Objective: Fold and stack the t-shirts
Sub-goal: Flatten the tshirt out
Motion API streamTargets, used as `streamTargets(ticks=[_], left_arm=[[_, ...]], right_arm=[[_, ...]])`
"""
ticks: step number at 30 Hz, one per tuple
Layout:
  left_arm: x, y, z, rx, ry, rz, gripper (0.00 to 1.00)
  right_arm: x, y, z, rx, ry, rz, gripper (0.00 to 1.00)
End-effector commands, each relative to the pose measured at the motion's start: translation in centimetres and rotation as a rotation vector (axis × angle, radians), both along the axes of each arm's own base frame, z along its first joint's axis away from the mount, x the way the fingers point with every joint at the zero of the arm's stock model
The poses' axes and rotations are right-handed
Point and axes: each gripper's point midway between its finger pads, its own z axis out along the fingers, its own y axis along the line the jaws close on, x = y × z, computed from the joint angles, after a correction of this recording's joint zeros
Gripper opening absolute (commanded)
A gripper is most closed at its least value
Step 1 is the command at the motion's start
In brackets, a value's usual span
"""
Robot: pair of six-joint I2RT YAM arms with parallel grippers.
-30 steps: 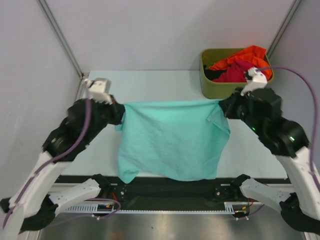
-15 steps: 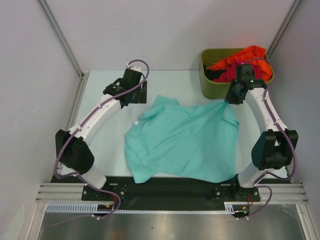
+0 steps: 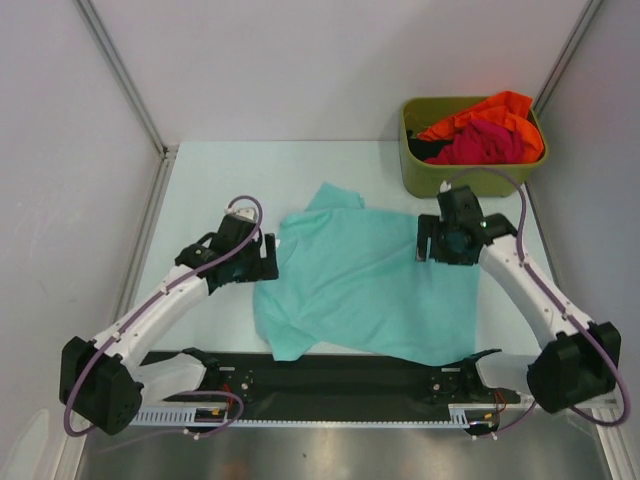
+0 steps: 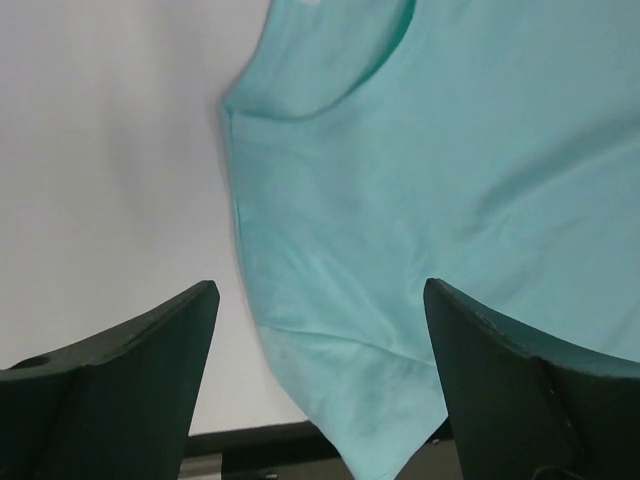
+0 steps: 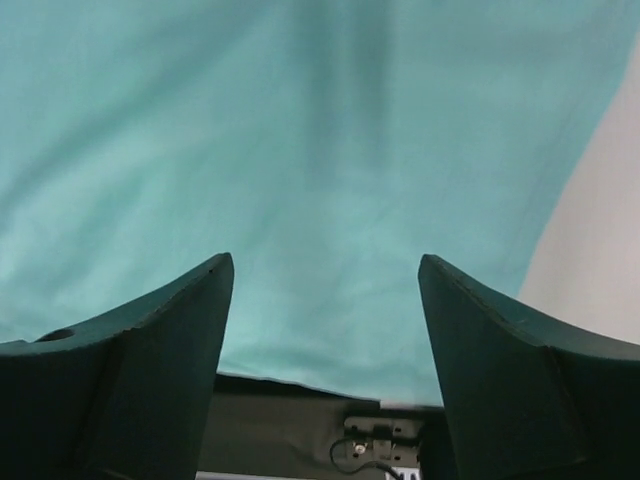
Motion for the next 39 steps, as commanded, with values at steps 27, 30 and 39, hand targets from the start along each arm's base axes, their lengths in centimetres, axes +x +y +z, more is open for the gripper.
streamTargets(ticks=[27,30,39], left_arm=[[9.9,4.5,-10.8,-0.31,0.274,0.292,0.0],[11.3,6.4,-9.2,-0.263,0.221,0.335,0.0],[10.2,11.1,-4.5,-0.084,0.052,0.497,0.0]], right_arm=[[4.6,5.3,-11.3,0.02,0.113,0.111,0.56],[6.8,5.7,-12.3,-0.012,0.118,0.118,0.56],[15.5,10.5,-13.2,-0.026,0.071,0.183,0.57]])
